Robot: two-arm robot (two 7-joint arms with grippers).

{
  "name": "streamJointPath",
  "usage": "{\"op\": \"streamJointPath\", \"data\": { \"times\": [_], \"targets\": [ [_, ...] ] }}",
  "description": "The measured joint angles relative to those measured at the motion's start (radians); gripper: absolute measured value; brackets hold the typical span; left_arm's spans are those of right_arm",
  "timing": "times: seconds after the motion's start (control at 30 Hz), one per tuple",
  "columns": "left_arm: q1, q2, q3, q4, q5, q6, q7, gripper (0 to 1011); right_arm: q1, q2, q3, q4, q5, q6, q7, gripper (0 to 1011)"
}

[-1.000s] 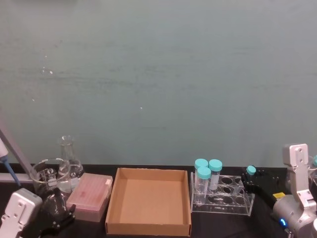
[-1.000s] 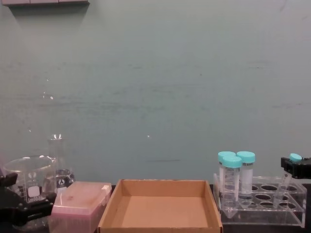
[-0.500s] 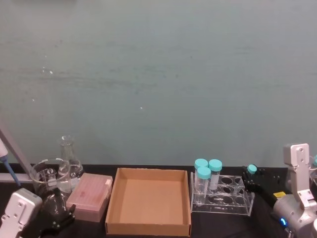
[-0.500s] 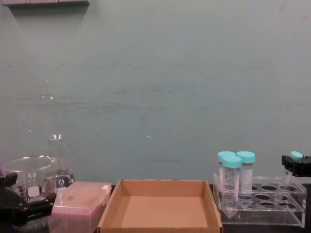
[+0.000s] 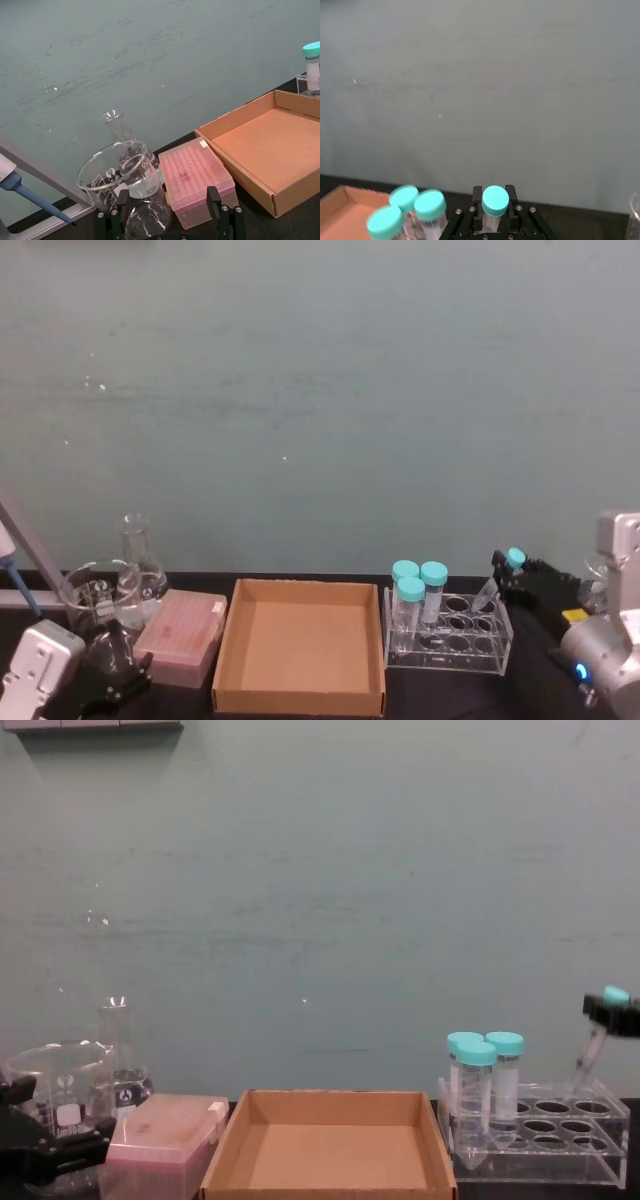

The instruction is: Use the right hand to move the test tube from the test tube rack into the box.

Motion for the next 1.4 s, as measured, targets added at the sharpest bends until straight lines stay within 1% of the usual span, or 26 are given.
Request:
{"op": "streamJointPath", "data": {
  "times": [0.17,0.3,0.43,0.57,0.67,0.7,0.77,0.8,0.93,0.97,1.03,1.07,1.1,1.13,1.27,1.3,1.37,1.4],
  "targets": [
    [0.000,0.000,0.000,0.000,0.000,0.000,0.000,1000,-0.016,0.000,0.034,-0.081,0.024,0.025,0.021,268],
    [0.000,0.000,0.000,0.000,0.000,0.000,0.000,1000,-0.015,-0.004,0.049,-0.127,0.030,0.037,0.038,268],
    [0.000,0.000,0.000,0.000,0.000,0.000,0.000,1000,-0.006,-0.011,0.053,-0.157,0.030,0.042,0.058,268],
    [0.000,0.000,0.000,0.000,0.000,0.000,0.000,1000,0.015,-0.022,0.037,-0.168,0.023,0.044,0.085,268],
    [0.000,0.000,0.000,0.000,0.000,0.000,0.000,1000,0.039,-0.035,0.014,-0.163,0.011,0.045,0.105,268],
    [0.000,0.000,0.000,0.000,0.000,0.000,0.000,1000,0.054,-0.045,-0.003,-0.154,0.003,0.046,0.116,268],
    [0.000,0.000,0.000,0.000,0.000,0.000,0.000,1000,0.072,-0.057,-0.021,-0.140,-0.004,0.050,0.126,268],
    [0.000,0.000,0.000,0.000,0.000,0.000,0.000,1000,0.092,-0.071,-0.041,-0.125,-0.009,0.058,0.134,268],
    [0.000,0.000,0.000,0.000,0.000,0.000,0.000,1000,0.131,-0.099,-0.080,-0.083,-0.020,0.084,0.150,268],
    [0.000,0.000,0.000,0.000,0.000,0.000,0.000,1000,0.152,-0.115,-0.101,-0.058,-0.028,0.100,0.159,268],
    [0.000,0.000,0.000,0.000,0.000,0.000,0.000,1000,0.174,-0.130,-0.125,-0.030,-0.037,0.112,0.168,268],
    [0.000,0.000,0.000,0.000,0.000,0.000,0.000,1000,0.197,-0.145,-0.149,0.004,-0.048,0.121,0.177,268],
    [0.000,0.000,0.000,0.000,0.000,0.000,0.000,1000,0.206,-0.152,-0.159,0.019,-0.053,0.124,0.180,268],
    [0.000,0.000,0.000,0.000,0.000,0.000,0.000,1000,0.229,-0.169,-0.182,0.057,-0.068,0.126,0.189,268],
    [0.000,0.000,0.000,0.000,0.000,0.000,0.000,1000,0.269,-0.203,-0.223,0.130,-0.101,0.124,0.195,268],
    [0.000,0.000,0.000,0.000,0.000,0.000,0.000,1000,0.283,-0.219,-0.237,0.161,-0.116,0.123,0.195,268],
    [0.000,0.000,0.000,0.000,0.000,0.000,0.000,1000,0.295,-0.232,-0.248,0.187,-0.129,0.123,0.193,268],
    [0.000,0.000,0.000,0.000,0.000,0.000,0.000,1000,0.305,-0.244,-0.256,0.212,-0.142,0.122,0.191,268]
  ]
}}
